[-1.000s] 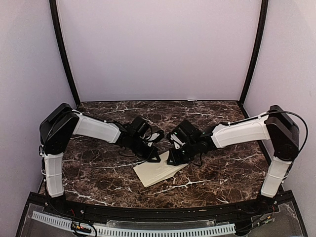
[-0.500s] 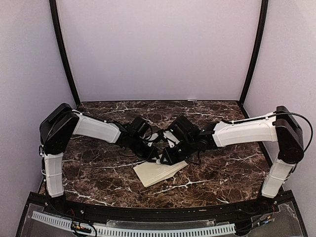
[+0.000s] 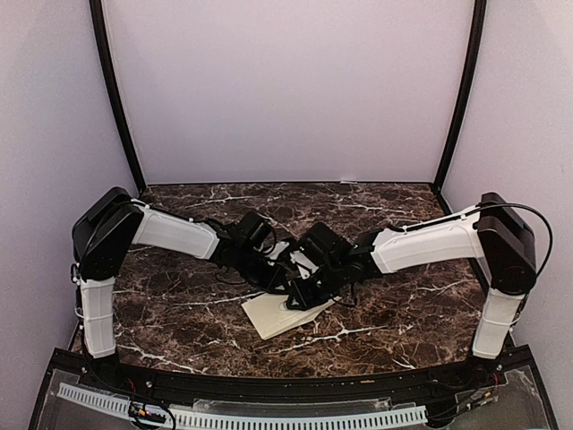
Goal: Place the letter into the envelope and seal it
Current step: Paint the envelope at the center of the board.
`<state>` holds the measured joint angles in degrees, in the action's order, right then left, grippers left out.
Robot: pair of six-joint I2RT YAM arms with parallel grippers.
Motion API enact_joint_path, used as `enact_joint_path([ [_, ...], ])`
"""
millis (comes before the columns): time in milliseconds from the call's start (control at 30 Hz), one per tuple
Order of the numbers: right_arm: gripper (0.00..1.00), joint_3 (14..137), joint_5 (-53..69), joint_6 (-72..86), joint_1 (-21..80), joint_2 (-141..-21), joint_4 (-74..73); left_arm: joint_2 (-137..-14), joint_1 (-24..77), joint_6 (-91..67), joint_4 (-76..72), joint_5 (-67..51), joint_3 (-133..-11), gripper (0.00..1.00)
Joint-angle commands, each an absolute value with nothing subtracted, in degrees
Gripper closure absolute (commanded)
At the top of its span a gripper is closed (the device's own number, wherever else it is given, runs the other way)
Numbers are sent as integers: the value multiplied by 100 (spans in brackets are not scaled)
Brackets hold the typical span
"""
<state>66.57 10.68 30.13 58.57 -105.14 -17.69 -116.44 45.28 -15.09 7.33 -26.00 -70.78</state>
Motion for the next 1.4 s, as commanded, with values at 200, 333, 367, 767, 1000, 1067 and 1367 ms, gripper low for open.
enact_joint_path([
  [200,96,6734,747,3326,5898,-10736,-1919,-11848,4562,-1456,1173,-2400,-7014,100],
  [333,96,6648,568,3410,5862,-10624,-1946,-11848,4562,-1459,1176,-2395,-7014,100],
  [367,96,6600,568,3408,5857,-10543,-1874,-11848,4562,-1459,1177,-2393,-7014,100],
  [767,93,5792,810,3333,5857,-9257,-671,-11847,4562,-1474,1170,-2388,-7017,100],
  [1000,94,5592,951,3609,5874,-9586,-496,-11839,4562,-1477,1168,-2400,-7014,100],
  [1067,94,5586,961,3637,5900,-9669,-433,-11839,4562,-1477,1167,-2401,-7021,100],
  [1367,94,5650,897,3661,5944,-9920,-407,-11830,4562,-1477,1175,-2408,-7022,100],
])
